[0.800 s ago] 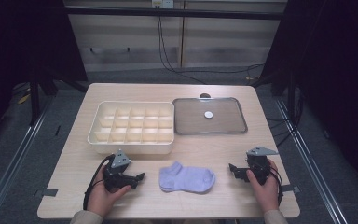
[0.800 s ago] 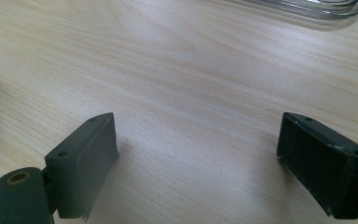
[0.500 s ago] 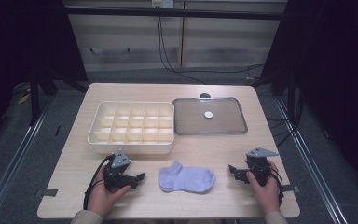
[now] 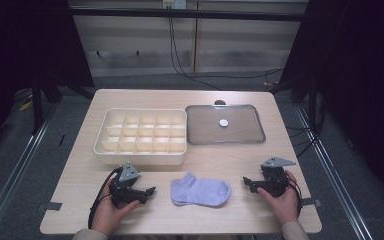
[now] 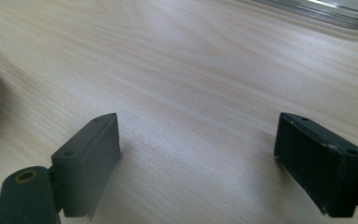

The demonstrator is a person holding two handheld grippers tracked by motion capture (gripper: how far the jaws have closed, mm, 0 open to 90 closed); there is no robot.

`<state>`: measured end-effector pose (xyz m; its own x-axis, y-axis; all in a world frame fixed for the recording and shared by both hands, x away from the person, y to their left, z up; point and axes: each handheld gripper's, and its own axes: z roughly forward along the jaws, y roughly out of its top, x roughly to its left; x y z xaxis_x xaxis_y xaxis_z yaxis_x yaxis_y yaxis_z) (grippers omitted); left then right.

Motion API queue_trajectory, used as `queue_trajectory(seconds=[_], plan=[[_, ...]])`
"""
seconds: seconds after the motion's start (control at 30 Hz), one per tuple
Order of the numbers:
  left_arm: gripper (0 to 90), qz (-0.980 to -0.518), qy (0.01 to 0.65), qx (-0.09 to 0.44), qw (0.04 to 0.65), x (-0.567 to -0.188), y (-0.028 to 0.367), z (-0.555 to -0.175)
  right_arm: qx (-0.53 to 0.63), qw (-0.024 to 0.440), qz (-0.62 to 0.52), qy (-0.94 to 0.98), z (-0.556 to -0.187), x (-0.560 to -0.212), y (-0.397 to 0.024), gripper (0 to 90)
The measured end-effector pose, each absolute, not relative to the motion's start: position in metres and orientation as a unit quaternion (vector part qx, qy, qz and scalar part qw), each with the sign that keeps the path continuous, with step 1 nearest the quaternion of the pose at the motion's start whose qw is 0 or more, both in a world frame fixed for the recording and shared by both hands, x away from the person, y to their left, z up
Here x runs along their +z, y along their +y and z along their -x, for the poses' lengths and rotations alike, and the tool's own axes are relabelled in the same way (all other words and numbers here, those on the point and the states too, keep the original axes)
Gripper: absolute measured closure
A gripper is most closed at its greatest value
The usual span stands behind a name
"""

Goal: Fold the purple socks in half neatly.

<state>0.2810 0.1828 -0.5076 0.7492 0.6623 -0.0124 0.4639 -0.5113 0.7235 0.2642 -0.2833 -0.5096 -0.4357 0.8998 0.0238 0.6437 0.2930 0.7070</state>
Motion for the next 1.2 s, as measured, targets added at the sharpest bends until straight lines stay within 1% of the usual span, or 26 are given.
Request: queue_trajectory(seconds=[0.03, 0.13, 0.23, 0.27, 0.3, 0.37, 0.47, 0.53, 0.67, 0.7, 0.77, 0.87, 0.9, 1.0, 1.1, 1.2], plan=[[18.9, -0.859, 0.328, 0.135, 0.370, -0.508, 0.183, -0.281, 0.330, 0.194, -0.495, 0.780, -0.264, -0.510, -0.283, 16.0], [18.9, -0.858, 0.331, 0.136, 0.369, -0.508, 0.182, -0.280, 0.330, 0.194, -0.484, 0.787, -0.263, -0.506, -0.282, 25.3], [19.1, -0.853, 0.346, 0.137, 0.366, -0.507, 0.181, -0.276, 0.347, 0.196, -0.475, 0.785, -0.256, -0.498, -0.281, 43.2], [21.6, -0.854, 0.348, 0.137, 0.361, -0.506, 0.180, -0.276, 0.366, 0.199, -0.464, 0.781, -0.250, -0.492, -0.279, 53.1], [21.6, -0.857, 0.349, 0.135, 0.355, -0.504, 0.178, -0.276, 0.366, 0.199, -0.464, 0.781, -0.250, -0.492, -0.279, 53.1], [23.0, -0.859, 0.351, 0.119, 0.352, -0.500, 0.172, -0.278, 0.377, 0.198, -0.451, 0.785, -0.242, -0.489, -0.275, 63.1], [25.3, -0.860, 0.342, 0.120, 0.358, -0.494, 0.164, -0.278, 0.371, 0.185, -0.439, 0.797, -0.234, -0.491, -0.269, 71.0], [26.3, -0.861, 0.343, 0.104, 0.360, -0.489, 0.159, -0.280, 0.371, 0.179, -0.430, 0.803, -0.229, -0.493, -0.266, 77.2], [32.4, -0.863, 0.344, 0.077, 0.361, -0.487, 0.149, -0.282, 0.377, 0.154, -0.434, 0.803, -0.217, -0.495, -0.265, 88.1], [32.4, -0.863, 0.343, 0.071, 0.365, -0.488, 0.146, -0.283, 0.377, 0.154, -0.434, 0.803, -0.217, -0.495, -0.265, 88.1], [35.4, -0.866, 0.345, 0.056, 0.359, -0.489, 0.141, -0.284, 0.371, 0.153, -0.425, 0.811, -0.214, -0.495, -0.263, 90.0], [40.6, -0.865, 0.350, 0.043, 0.356, -0.490, 0.136, -0.287, 0.374, 0.146, -0.418, 0.815, -0.210, -0.495, -0.258, 90.0], [40.6, -0.866, 0.349, 0.037, 0.356, -0.490, 0.135, -0.287, 0.374, 0.146, -0.418, 0.815, -0.210, -0.495, -0.258, 90.0], [44.6, -0.865, 0.350, 0.031, 0.359, -0.488, 0.129, -0.289, 0.372, 0.138, -0.404, 0.824, -0.208, -0.498, -0.249, 90.0], [45.9, -0.856, 0.358, 0.016, 0.372, -0.486, 0.124, -0.292, 0.372, 0.136, -0.400, 0.826, -0.207, -0.499, -0.246, 90.0], [49.1, -0.860, 0.354, 0.014, 0.368, -0.487, 0.117, -0.294, 0.371, 0.136, -0.399, 0.828, -0.206, -0.502, -0.246, 90.0]])
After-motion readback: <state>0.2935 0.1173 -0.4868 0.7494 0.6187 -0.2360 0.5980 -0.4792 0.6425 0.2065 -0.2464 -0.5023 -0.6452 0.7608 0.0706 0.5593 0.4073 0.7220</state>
